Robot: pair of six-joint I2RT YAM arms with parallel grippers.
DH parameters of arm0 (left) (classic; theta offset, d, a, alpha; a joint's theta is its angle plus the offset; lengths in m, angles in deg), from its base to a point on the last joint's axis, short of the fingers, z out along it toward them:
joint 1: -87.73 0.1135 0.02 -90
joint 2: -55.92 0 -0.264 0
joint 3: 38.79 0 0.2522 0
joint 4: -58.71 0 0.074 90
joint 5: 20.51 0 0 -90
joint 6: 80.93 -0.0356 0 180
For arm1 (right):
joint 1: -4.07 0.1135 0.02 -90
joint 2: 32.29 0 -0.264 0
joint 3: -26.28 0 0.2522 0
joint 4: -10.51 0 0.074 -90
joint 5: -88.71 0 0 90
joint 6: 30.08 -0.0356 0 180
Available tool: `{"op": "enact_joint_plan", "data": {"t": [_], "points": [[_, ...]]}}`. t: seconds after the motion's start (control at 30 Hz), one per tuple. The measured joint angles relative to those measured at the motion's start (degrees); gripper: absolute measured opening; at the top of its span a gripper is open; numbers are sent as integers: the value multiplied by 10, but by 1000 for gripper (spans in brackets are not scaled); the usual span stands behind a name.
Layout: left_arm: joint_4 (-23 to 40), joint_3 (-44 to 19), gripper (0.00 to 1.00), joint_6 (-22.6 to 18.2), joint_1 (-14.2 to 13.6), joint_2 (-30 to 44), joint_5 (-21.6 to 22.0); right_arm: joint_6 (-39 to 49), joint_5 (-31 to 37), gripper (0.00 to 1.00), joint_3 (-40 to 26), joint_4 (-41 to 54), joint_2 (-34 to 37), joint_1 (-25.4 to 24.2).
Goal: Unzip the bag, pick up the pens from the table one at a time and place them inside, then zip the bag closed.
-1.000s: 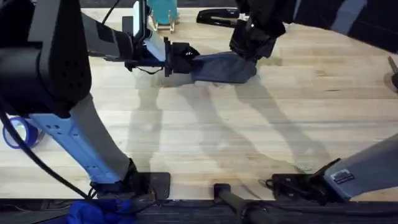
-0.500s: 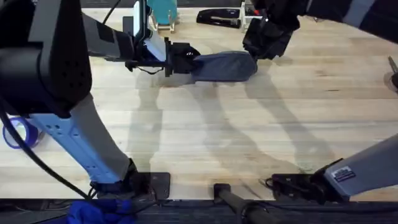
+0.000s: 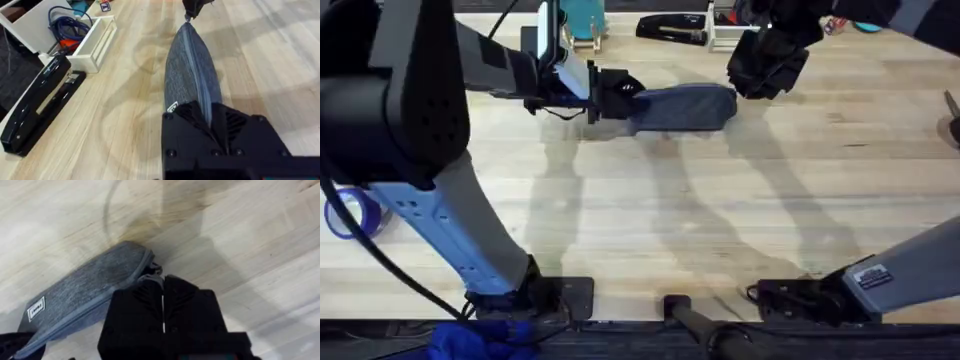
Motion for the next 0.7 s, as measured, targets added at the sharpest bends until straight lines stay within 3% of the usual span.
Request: {"op": "enact_joint_plan", "data": {"t": [0.23, 0.7], "points": [[0, 0, 42, 0, -2, 0, 0, -2, -1, 31, 4, 0, 0, -4], [2, 0, 42, 0, -2, 0, -2, -42, 3, 31, 109, -75, -10, -21]]}}
